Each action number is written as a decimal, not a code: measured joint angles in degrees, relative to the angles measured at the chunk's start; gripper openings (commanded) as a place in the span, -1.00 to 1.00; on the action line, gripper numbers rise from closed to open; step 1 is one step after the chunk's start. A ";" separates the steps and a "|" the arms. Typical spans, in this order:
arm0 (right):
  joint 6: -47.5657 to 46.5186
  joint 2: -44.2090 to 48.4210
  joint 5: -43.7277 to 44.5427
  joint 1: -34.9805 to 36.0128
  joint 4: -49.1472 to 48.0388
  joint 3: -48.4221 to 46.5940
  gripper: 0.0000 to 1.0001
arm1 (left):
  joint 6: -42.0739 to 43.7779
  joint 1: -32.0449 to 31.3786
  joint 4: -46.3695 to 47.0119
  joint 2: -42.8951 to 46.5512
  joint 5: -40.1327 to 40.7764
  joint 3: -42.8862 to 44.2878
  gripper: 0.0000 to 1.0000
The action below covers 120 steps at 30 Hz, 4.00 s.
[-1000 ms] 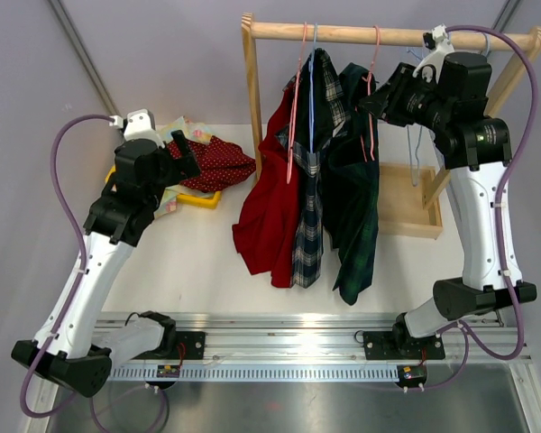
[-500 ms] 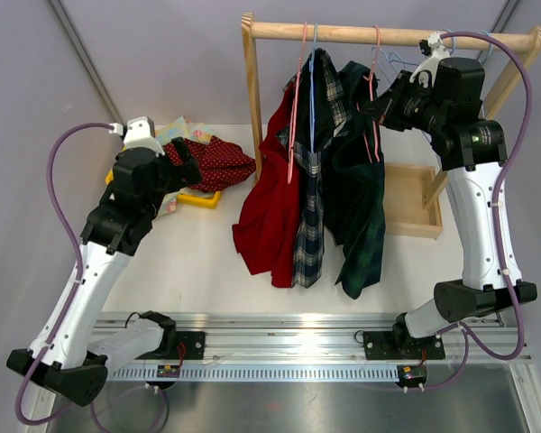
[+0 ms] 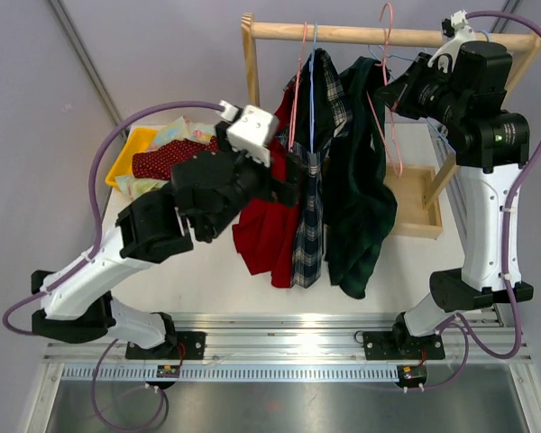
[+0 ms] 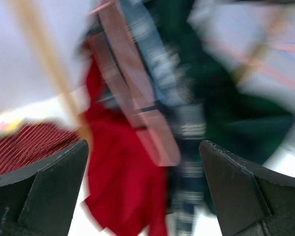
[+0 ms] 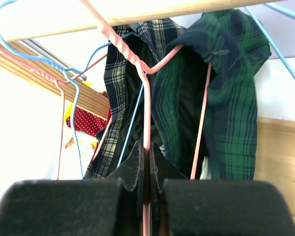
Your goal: Remove the skirt from the hanger
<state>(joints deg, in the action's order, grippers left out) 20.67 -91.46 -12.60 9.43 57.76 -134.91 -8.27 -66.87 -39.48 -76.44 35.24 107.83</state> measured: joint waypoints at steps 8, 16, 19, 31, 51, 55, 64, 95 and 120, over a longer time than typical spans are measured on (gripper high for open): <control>0.09 0.98 1.36 0.00 0.66 1.73 -1.00 | 3.54 -15.39 14.12 -5.92 -5.77 -6.32 0.98; 0.15 5.92 1.66 0.00 0.39 7.26 -1.00 | 1.40 -15.80 30.49 -16.50 -7.26 -25.62 0.98; 0.15 10.01 2.43 0.00 -0.09 8.87 -1.00 | 1.31 -14.86 36.39 -21.88 -6.95 -26.64 0.98; -0.55 28.22 4.42 0.00 1.40 9.46 -1.00 | -3.26 -1.97 39.43 -54.62 -11.32 2.29 0.98; -1.40 25.77 4.59 0.00 0.17 14.34 -1.00 | -15.61 9.22 29.35 -65.29 -24.65 10.03 -1.00; -1.42 25.97 4.66 0.00 -0.81 14.99 -1.00 | -12.70 7.34 25.77 -58.55 -19.50 4.13 -1.00; -1.38 20.57 3.67 0.00 -1.73 12.26 -1.00 | -3.34 -13.51 9.90 -33.33 -4.13 6.19 -1.00; 1.75 12.20 6.12 0.07 -17.79 27.87 -1.00 | 16.59 -2.21 -7.58 -1.09 32.41 14.25 -1.00; -4.59 21.66 26.75 0.11 -16.65 34.97 -0.89 | 12.20 55.65 -7.04 -28.44 3.82 27.71 -0.99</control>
<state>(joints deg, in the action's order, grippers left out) 16.08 -69.80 14.15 9.54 41.10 -99.94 3.92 -11.22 -46.52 -104.88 39.07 135.55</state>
